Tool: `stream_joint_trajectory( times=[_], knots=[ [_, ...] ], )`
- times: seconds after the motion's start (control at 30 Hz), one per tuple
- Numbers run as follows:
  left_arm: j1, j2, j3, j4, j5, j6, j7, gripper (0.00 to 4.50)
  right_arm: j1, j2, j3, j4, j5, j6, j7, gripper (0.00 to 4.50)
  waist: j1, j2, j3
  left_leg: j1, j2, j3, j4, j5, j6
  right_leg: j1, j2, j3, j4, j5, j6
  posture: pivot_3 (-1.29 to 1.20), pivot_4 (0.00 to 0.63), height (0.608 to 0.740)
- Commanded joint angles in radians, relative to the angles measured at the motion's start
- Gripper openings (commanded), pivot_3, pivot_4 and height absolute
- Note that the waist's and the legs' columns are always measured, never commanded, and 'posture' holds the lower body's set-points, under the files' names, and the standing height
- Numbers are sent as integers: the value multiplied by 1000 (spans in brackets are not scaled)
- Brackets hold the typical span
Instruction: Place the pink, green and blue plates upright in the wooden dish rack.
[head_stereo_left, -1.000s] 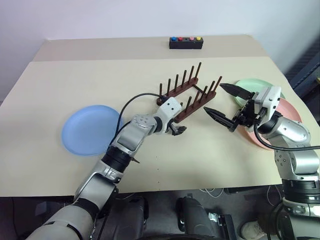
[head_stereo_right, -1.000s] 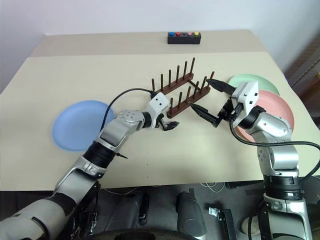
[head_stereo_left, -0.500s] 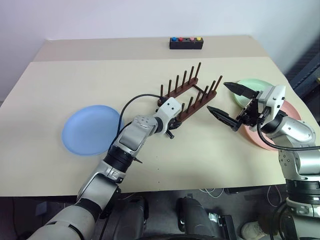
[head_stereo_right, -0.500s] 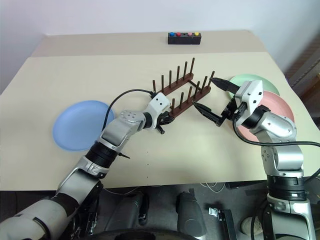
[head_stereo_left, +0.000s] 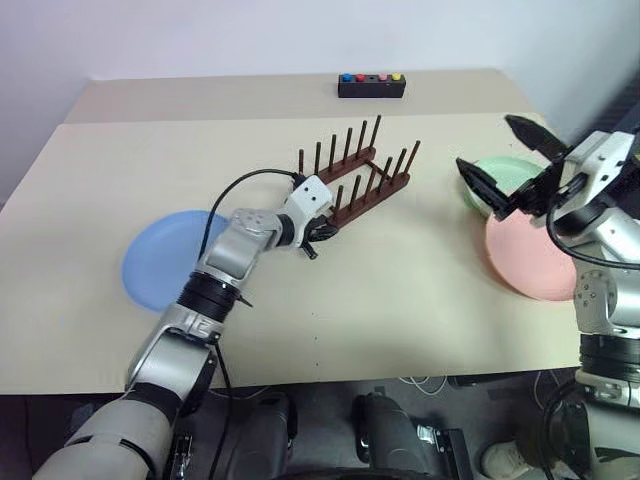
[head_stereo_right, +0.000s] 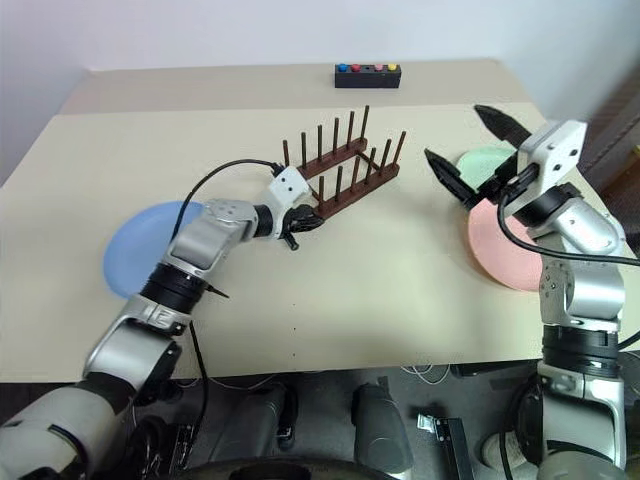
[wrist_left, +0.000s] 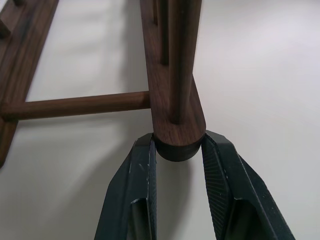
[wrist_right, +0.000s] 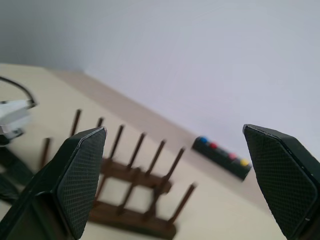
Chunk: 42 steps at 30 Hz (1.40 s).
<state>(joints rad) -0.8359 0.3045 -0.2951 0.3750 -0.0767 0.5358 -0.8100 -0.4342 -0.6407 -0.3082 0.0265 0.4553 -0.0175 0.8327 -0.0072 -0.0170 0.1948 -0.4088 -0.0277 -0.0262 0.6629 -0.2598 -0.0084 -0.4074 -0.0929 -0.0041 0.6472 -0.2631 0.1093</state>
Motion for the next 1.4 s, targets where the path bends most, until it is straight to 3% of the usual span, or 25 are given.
stream_joint_trajectory(
  times=[0.03, 0.3, 0.43, 0.6, 0.93, 1.07, 1.4],
  knots=[
    [-41, 21, 28, -19, -50, -57, -120, 674, -6, 1, -9, -1, 3, -32, 4, 4500, 0, 0, 0, 0, 0, 0, 0, 0, 0, 0, 0, 0, 0, 0, 0, 0, 150, 740],
    [-63, 105, 60, 129, -67, -285, -342, 674, 11, -2, -9, -14, 15, -29, 13, 4500, -6, 0, 0, 0, 0, 0, 1, 0, 0, 0, 0, 0, 1, 0, 0, 0, 150, 740],
    [-90, 107, 59, 261, -31, -533, -405, 674, 70, -16, 21, -81, 54, 25, 79, 4500, -3, 0, 0, 0, 0, 0, 1, 0, 0, 0, 0, 0, 1, 0, 0, 0, 150, 740],
    [-122, 80, 78, 375, -50, -673, -507, 674, 149, -47, 41, -161, 118, 139, 144, 4500, 2, 0, 0, -1, -1, 0, 2, 0, 1, 0, -1, 0, 0, 0, 0, 0, 150, 740],
    [-152, 47, 106, 554, -26, -850, -558, 674, 272, -154, 2, -254, 227, 326, 243, 4500, -2, 0, 0, -1, 0, 0, 2, -1, 2, 0, 0, 0, 1, 0, 0, 0, 150, 740],
    [-159, 45, 131, 590, -53, -838, -603, 674, 315, -193, -38, -258, 258, 369, 283, 4500, -3, 0, 0, -1, 0, 0, 2, -1, 2, 0, 0, 0, 1, 0, 0, 0, 150, 740],
    [-158, 43, 147, 666, -3, -938, -580, 674, 325, -190, -49, -264, 251, 382, 281, 4500, -2, 0, 0, -1, 0, 0, 2, -1, 2, 0, 0, 0, 1, 0, 1, 0, 150, 740]
  ],
)
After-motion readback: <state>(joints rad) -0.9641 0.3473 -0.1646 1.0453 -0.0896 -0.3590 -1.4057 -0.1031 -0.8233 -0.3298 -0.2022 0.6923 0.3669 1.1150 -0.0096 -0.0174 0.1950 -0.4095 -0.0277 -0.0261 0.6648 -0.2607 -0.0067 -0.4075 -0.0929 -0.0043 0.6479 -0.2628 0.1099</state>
